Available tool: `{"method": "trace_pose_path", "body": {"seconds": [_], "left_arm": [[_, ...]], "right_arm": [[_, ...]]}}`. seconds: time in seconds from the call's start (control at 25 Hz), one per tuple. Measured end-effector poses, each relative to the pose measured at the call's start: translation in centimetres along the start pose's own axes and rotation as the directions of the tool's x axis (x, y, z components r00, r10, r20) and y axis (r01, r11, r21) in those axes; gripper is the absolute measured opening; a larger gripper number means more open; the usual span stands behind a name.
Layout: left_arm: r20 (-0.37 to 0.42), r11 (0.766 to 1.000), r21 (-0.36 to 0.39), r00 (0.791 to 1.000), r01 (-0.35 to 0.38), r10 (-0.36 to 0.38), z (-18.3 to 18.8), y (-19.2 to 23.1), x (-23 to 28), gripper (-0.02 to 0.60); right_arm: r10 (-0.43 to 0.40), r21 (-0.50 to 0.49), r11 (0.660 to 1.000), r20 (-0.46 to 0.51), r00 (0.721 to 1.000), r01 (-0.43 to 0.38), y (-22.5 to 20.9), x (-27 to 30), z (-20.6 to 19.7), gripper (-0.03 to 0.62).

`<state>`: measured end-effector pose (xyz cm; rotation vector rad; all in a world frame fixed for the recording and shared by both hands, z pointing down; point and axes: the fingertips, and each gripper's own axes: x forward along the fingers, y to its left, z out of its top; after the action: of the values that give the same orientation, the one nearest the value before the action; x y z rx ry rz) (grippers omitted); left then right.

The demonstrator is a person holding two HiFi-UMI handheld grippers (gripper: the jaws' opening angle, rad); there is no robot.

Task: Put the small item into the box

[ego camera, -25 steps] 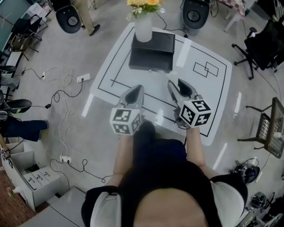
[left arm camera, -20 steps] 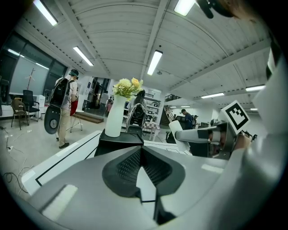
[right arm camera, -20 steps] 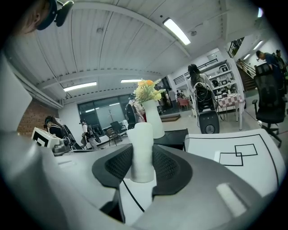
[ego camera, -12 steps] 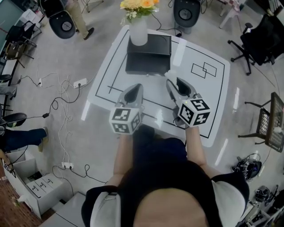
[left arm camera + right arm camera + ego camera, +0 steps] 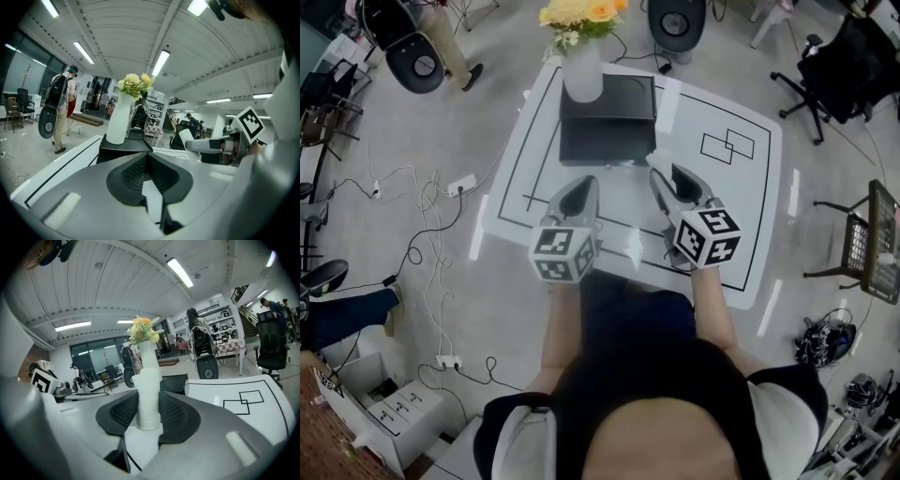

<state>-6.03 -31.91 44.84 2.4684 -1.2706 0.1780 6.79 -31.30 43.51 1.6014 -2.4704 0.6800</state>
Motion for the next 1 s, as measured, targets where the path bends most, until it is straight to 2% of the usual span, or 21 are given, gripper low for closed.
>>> {"method": "trace_pose_path", "body": {"seconds": [0.64,1.0], "left_arm": [[-0.052,0.998,0.008,0.997,0.057,-0.057,-0.7,2.3,3.1,0.009],[-0.085,0.996,0.037,0.993,0.084,-0.081,-1.5,3.4,4.7,0.009]], "right_arm": [[-0.108,-0.055,0.993,-0.057,0.993,0.105,-2.1,4.2,-0.9,0.137],[-0.143,-0.124,0.983,-0.053,0.988,0.136,-2.5,6.9,-0.1,0.137]]}}
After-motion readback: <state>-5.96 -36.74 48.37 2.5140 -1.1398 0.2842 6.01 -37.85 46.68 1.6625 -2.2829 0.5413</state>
